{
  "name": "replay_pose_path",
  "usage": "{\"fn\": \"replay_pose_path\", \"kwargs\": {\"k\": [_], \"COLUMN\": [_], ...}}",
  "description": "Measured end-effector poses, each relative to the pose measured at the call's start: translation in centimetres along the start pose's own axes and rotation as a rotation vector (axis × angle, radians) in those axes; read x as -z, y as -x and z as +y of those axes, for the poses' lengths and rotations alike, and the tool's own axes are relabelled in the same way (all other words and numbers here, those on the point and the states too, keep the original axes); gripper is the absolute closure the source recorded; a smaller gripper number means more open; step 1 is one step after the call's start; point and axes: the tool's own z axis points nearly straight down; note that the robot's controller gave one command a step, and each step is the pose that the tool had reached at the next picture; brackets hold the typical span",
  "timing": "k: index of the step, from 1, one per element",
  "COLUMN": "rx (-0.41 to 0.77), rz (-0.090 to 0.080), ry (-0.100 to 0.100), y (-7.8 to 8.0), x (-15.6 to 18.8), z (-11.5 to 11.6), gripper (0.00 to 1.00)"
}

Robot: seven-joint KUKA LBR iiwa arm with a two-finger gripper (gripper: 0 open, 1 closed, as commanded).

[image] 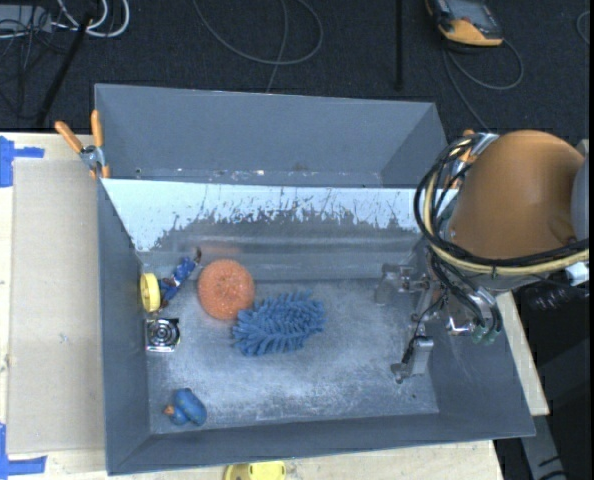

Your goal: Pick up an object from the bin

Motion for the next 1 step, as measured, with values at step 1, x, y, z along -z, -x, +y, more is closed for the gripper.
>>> {"fn": "replay_pose_path", "kwargs": {"k": [1], "rx": [0.001], "rz": [-0.008], "ry": [-0.001], "y": [0.15], "x": [0.4], "z": [0.0], "gripper": [0.0]}}
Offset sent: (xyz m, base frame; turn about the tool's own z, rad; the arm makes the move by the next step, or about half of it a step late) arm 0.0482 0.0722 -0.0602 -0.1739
